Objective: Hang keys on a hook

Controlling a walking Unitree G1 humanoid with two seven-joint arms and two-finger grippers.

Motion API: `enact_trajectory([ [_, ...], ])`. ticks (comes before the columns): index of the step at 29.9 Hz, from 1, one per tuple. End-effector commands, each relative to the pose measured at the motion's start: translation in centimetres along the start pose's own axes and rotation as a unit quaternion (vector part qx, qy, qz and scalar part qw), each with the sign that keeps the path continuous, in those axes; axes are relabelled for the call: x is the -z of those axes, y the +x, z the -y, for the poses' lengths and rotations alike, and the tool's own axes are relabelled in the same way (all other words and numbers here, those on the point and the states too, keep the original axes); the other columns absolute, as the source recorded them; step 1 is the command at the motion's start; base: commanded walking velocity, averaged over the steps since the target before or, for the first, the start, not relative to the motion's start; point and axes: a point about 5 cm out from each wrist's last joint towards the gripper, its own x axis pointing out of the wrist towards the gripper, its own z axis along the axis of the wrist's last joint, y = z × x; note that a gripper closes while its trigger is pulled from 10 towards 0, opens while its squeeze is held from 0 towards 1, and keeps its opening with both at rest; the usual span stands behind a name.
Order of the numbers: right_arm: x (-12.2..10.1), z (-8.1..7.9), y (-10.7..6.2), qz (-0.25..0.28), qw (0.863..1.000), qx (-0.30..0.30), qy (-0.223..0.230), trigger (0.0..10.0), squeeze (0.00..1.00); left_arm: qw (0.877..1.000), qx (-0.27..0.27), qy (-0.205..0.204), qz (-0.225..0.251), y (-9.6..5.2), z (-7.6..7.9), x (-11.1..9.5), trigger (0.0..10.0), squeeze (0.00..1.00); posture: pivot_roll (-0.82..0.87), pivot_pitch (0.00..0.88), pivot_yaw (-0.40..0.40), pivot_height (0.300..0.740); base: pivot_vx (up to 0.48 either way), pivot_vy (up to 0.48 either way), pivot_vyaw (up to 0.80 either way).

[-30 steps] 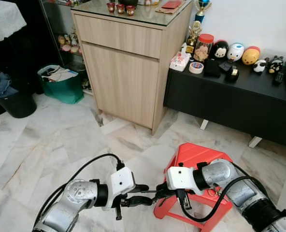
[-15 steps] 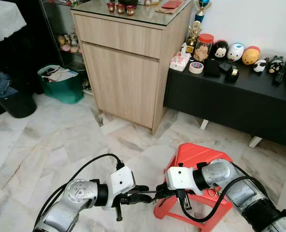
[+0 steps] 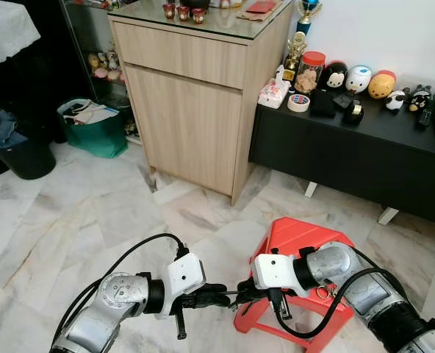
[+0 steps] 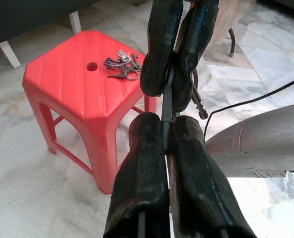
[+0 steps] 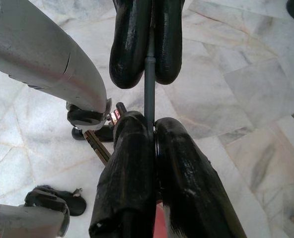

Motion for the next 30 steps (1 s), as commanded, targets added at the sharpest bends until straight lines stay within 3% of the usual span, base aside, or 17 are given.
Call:
enact_trajectory([
  [1,-0.1,0.4,-0.3,0.002,1.000,0.010,-0.002,10.0,0.00,1.000,0.004,0.003,-0.001,-0.1,0.0,-0.1,0.0,0.00,0.09,0.074,-0.028,0.740,0.000,0.000,0.00],
  [8,0.0,0.6,-0.2,0.002,1.000,0.019,-0.002,10.0,0.00,1.000,0.004,0.002,-0.002,-0.1,-0.1,-0.1,0.0,0.00,0.09,0.072,-0.029,0.740,0.000,0.000,0.00],
  [9,0.0,0.6,-0.2,0.002,1.000,0.019,-0.001,10.0,0.18,1.000,0.004,0.003,-0.002,-0.1,-0.1,-0.1,0.0,0.00,0.09,0.072,-0.029,0.740,0.000,0.000,0.00],
  [10,0.1,0.7,-0.2,0.002,1.000,0.021,0.002,10.0,1.00,1.000,0.003,0.004,-0.002,-0.1,-0.2,-0.1,0.0,0.00,0.09,0.072,-0.029,0.740,0.000,0.000,0.00],
  [22,0.4,0.9,-0.2,0.011,0.999,0.029,0.011,10.0,1.00,1.000,0.011,0.007,-0.014,-0.2,-0.1,0.2,0.0,0.00,0.09,0.060,-0.027,0.740,0.000,0.000,0.00],
  [29,-0.2,2.3,-0.4,0.041,0.994,0.097,0.022,10.0,1.00,0.999,0.009,0.009,-0.030,-0.5,0.0,0.8,0.0,0.00,0.10,0.062,-0.027,0.740,0.000,0.000,0.00],
  [30,-0.3,2.5,-0.5,0.049,0.993,0.107,0.025,10.0,0.36,0.999,0.008,0.008,-0.033,-0.5,0.0,0.9,0.0,0.00,0.10,0.062,-0.027,0.740,0.000,0.000,0.00],
])
